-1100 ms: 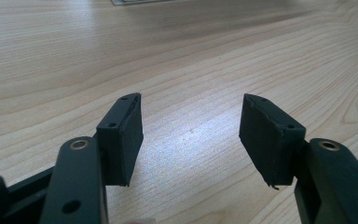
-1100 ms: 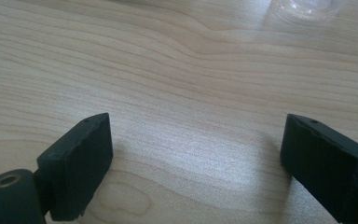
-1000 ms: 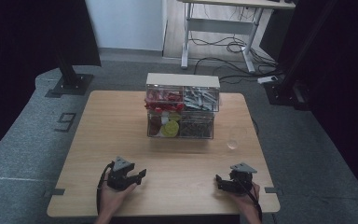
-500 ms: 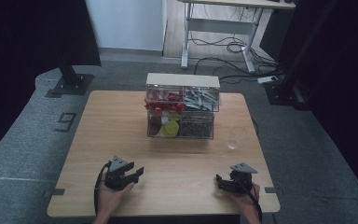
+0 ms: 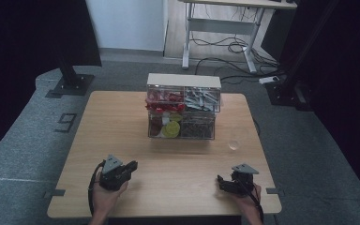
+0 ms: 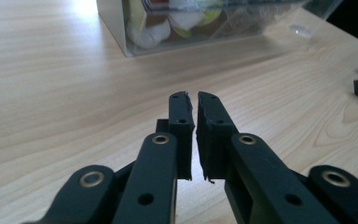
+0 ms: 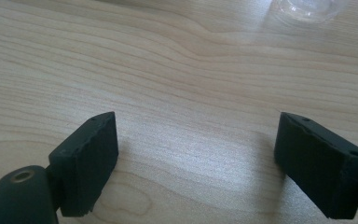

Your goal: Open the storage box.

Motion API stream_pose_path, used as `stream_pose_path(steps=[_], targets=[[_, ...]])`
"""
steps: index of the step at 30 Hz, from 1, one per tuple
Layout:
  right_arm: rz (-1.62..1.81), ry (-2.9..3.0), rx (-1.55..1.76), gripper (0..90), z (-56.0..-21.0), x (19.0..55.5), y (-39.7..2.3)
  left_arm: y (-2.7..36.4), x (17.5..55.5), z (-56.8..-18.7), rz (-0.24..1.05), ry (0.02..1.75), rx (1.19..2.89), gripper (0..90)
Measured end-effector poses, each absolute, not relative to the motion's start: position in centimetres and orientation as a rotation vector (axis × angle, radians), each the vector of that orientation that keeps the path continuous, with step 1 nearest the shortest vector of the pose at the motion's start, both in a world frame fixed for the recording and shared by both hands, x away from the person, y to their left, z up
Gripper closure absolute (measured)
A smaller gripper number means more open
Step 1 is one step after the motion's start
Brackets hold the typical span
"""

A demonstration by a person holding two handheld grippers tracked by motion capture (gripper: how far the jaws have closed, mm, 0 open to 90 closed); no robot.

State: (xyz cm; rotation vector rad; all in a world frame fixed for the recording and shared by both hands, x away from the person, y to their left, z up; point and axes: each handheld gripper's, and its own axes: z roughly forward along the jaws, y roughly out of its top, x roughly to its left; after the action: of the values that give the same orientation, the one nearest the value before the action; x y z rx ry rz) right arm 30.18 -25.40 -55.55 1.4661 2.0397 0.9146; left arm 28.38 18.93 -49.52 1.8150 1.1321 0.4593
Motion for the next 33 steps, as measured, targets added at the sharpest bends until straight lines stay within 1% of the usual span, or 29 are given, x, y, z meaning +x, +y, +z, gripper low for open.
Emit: stream_pose_path(steps=[8,18,25,33], targets=[[0.915,2.038,1.468,14.2,-55.6,30.2,-25.4,18.9,28.4,-48.9,0.489,1.140,1.786,87.4],[0.912,2.028,1.477,14.7,-55.5,30.2,-25.3,18.4,29.4,-47.9,0.473,1.121,1.777,89.9],[0.910,2.022,1.481,15.1,-55.5,30.2,-25.3,17.7,30.2,-47.5,0.471,1.097,1.795,90.0],[0.906,2.016,1.485,15.2,-55.5,30.2,-25.2,17.3,30.9,-47.7,0.452,1.111,1.799,90.0]])
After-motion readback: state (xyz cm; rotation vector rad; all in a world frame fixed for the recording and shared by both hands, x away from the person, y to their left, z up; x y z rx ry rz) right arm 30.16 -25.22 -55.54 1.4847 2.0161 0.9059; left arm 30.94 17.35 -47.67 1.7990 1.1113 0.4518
